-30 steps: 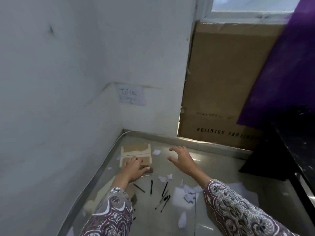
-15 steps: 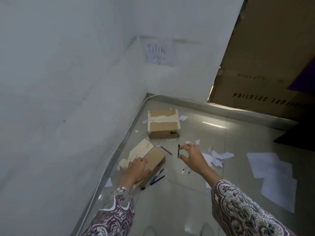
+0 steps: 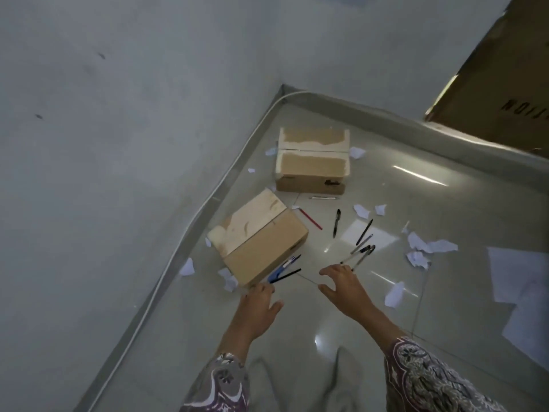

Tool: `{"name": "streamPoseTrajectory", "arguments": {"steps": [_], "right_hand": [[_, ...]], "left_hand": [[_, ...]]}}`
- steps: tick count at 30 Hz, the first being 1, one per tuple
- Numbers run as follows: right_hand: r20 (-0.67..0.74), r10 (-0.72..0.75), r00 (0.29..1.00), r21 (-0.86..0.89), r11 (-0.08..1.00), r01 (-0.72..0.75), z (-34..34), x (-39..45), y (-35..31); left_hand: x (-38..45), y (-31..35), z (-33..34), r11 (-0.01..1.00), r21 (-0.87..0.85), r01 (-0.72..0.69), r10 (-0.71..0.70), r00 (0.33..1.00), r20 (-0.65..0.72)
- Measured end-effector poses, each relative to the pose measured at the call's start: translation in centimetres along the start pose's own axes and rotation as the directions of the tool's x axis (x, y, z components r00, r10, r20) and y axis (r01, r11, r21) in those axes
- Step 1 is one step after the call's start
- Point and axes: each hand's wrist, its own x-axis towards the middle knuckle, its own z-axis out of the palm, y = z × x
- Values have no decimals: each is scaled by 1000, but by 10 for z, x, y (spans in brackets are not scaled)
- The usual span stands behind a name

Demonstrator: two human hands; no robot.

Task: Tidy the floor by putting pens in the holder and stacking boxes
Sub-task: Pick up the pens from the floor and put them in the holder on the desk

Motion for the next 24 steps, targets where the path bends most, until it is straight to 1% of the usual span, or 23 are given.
{"name": "streamPoseTrajectory", "arguments": {"steps": [3, 7, 10, 12, 14, 17, 18, 21, 23, 24], "right_hand": [[37, -49, 998, -37, 998, 51, 45, 47, 26], [71, -105, 992, -73, 991, 110, 106, 103, 56], [124, -141, 982, -104, 983, 154, 151, 138, 74], [142, -199, 970, -123, 968, 217, 187, 165, 92], [177, -238, 955, -165, 950, 267, 206, 186, 101], [206, -299, 932, -276, 896, 349, 242, 211, 120], [205, -295, 933, -297, 890, 346, 252, 219, 124], [190, -308, 932, -368, 858, 358, 283, 241, 135], [178, -344, 922, -429, 816, 387, 302, 251, 143], [153, -384, 910, -453, 791, 410, 310, 255, 147]], "left_hand": [[42, -14, 38, 1000, -24, 0, -1, 1000, -29], [92, -43, 91, 999, -15, 28, -29, 999, -44], [130, -74, 135, 998, 19, 66, -65, 997, -33], [160, -97, 168, 996, 33, 85, -83, 994, -65], [183, -115, 188, 996, 25, 89, -87, 992, -86], [213, -138, 224, 998, -11, 66, -67, 985, -162], [225, -146, 232, 997, -47, 57, -65, 978, -200], [255, -161, 256, 993, -112, 29, -66, 936, -345], [271, -166, 268, 992, -128, 9, -63, 902, -427], [278, -169, 271, 990, -143, -1, -66, 885, -462]]}}
